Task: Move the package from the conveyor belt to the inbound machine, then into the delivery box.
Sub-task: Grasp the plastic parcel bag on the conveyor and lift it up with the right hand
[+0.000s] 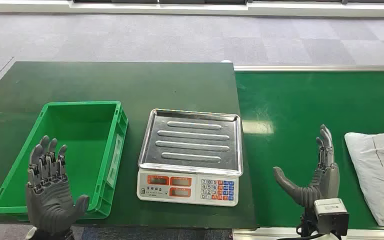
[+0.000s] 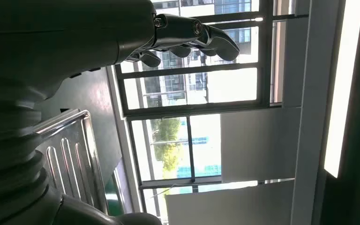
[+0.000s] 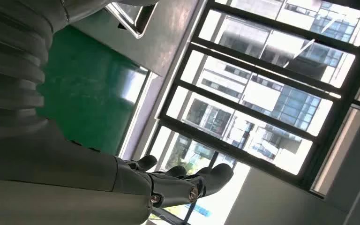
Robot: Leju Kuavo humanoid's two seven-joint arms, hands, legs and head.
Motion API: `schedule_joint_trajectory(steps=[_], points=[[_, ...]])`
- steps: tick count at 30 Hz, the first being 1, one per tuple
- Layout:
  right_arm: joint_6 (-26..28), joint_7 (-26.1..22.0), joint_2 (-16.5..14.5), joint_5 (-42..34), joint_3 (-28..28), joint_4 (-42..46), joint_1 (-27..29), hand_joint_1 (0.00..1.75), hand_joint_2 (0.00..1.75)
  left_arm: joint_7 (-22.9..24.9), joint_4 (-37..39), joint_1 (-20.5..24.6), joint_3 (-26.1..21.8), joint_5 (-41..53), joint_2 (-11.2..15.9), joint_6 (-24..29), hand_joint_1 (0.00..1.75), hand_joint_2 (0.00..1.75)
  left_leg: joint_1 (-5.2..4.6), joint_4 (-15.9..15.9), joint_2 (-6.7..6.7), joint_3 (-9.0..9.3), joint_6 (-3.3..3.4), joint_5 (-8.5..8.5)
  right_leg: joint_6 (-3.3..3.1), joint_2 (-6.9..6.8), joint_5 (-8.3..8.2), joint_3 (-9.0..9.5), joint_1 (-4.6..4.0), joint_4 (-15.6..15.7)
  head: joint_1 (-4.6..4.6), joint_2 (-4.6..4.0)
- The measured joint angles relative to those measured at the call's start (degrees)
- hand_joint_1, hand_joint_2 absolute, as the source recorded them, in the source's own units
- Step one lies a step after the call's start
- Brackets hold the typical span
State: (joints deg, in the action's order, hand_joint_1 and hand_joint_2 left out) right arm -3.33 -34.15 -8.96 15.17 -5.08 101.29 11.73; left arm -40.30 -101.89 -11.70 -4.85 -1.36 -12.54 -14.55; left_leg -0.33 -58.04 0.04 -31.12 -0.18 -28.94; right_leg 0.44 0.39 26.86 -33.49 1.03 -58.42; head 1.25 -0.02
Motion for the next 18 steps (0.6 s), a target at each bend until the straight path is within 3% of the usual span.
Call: schedule_joint_trajectory(steps=[4,7,10,15,18], points=[[3.3,4.8,0.8,4.6,-1.9,-2.6,-2.7,0.0,1.75,0.2,0.1,0.2,0.4,1.6,0.2,1.0,0.0,1.75,-0.01,0.0,0.02,-0.11,0.0,0.0,0.0,0.01,-0.01,0.02,0.01,0.0,0.0,-0.01],[12.9,12.5,4.0,21.5,-3.8,-8.9,-9.0,0.0,1.75,0.8,0.5,1.0,1.6,2.2,0.6,1.8,0.0,1.75,-0.04,-0.1,0.12,-0.25,0.04,0.01,0.08,0.11,-0.07,0.04,0.05,0.0,0.01,-0.01],[21.2,19.8,9.6,36.5,-6.1,-19.6,-18.1,0.0,1.75,1.2,1.6,2.6,2.9,1.8,1.0,1.8,0.0,1.75,-0.08,-0.2,0.15,-0.05,0.2,0.13,0.27,0.14,-0.26,0.02,0.1,0.0,0.01,0.0],[26.3,25.6,20.5,43.4,-9.5,-42.9,-32.7,0.0,1.75,1.5,3.1,4.3,4.3,0.9,1.8,1.7,0.0,1.75,-0.18,-0.3,-0.07,-0.15,0.33,0.22,0.43,-0.03,-0.41,0.01,0.19,0.0,0.0,0.0],[25.1,32.4,26.1,46.6,-10.5,-55.2,-39.1,0.0,1.75,1.7,3.5,4.6,4.7,0.6,2.1,2.0,0.0,1.75,-0.2,-0.4,-0.21,-0.22,0.36,0.23,0.45,-0.14,-0.41,0.01,0.2,0.0,0.0,0.0]])
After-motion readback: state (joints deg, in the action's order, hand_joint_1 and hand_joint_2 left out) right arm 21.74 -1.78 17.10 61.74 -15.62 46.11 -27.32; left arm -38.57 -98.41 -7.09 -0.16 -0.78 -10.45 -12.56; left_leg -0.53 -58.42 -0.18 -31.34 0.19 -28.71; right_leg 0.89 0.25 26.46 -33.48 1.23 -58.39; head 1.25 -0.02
